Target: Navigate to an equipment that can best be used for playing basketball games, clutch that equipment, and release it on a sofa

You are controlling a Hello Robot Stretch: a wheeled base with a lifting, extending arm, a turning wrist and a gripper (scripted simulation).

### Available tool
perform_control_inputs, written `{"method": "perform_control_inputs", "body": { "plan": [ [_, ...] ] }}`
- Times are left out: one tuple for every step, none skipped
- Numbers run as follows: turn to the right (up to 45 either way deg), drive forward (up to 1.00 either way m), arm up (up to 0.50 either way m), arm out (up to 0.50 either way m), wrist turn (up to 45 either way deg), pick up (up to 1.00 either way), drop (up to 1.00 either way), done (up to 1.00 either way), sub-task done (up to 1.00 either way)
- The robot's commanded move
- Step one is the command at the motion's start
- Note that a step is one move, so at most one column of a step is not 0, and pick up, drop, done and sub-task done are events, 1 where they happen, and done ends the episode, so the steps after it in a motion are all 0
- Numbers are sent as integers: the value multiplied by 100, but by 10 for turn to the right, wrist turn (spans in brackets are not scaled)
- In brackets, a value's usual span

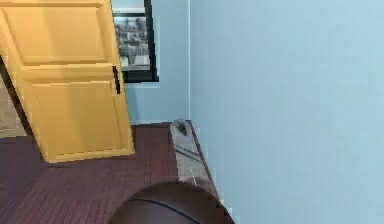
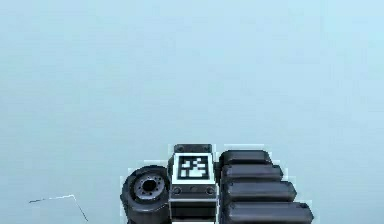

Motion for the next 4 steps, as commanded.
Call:
{"method": "perform_control_inputs", "body": {
  "plan": [
    [-60, 0, 0, 0, 0, 0, 0, 0, 0],
    [0, 45, 0, 0, 0, 0, 0, 0, 0],
    [-450, 0, 0, 0, 0, 0, 0, 0, 0],
    [-270, 0, 0, 0, 0, 0, 0, 0, 0]
  ]
}}
